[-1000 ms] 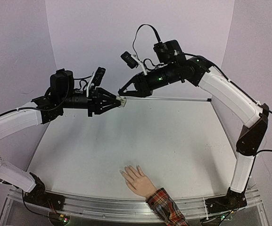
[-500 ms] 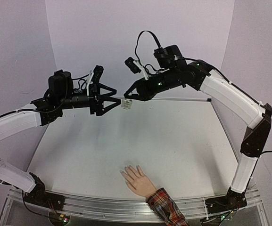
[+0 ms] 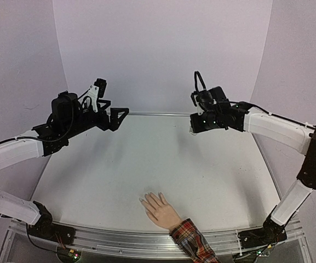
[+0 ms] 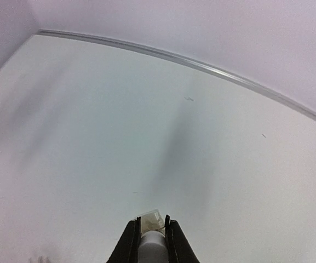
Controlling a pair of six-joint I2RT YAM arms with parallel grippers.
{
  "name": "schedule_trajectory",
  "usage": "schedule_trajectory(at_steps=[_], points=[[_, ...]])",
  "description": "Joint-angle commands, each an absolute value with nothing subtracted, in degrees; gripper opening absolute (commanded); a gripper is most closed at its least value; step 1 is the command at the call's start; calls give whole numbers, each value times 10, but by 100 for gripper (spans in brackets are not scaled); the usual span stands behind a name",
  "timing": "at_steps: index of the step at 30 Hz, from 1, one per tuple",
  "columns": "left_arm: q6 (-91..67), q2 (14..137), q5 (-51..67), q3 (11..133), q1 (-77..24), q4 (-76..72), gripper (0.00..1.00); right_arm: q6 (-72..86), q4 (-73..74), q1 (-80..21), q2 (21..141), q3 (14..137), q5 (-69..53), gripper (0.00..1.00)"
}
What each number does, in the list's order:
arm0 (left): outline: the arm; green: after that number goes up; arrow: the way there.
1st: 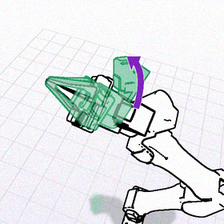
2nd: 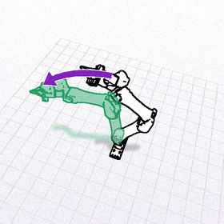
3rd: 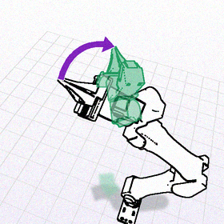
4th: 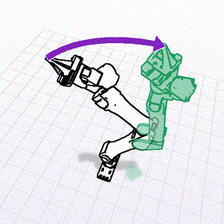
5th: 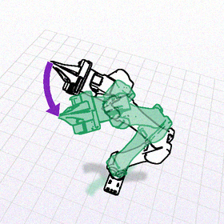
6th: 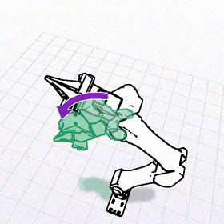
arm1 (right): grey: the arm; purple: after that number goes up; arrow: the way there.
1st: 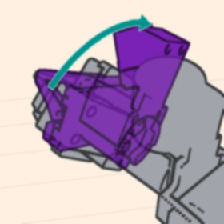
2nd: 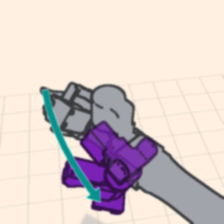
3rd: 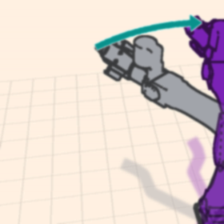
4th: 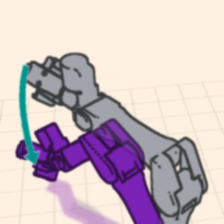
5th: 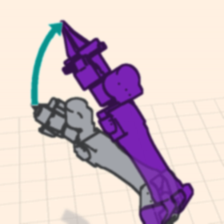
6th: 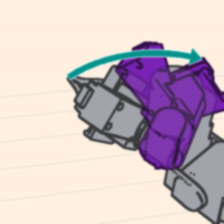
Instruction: Paint the nails
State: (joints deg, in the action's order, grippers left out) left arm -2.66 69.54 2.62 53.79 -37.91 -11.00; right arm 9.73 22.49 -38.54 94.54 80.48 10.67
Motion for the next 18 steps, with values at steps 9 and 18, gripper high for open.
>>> schedule_trajectory(at_steps=[9, 18], points=[[-28, 651, -102, 495, -377, -164, 99, 184, -15, -310, 1027, 696, 258, 0], [-24, 613, -103, 478, -377, -162, 99, 239, -19, -295, 1064, 712, 233, 0]])
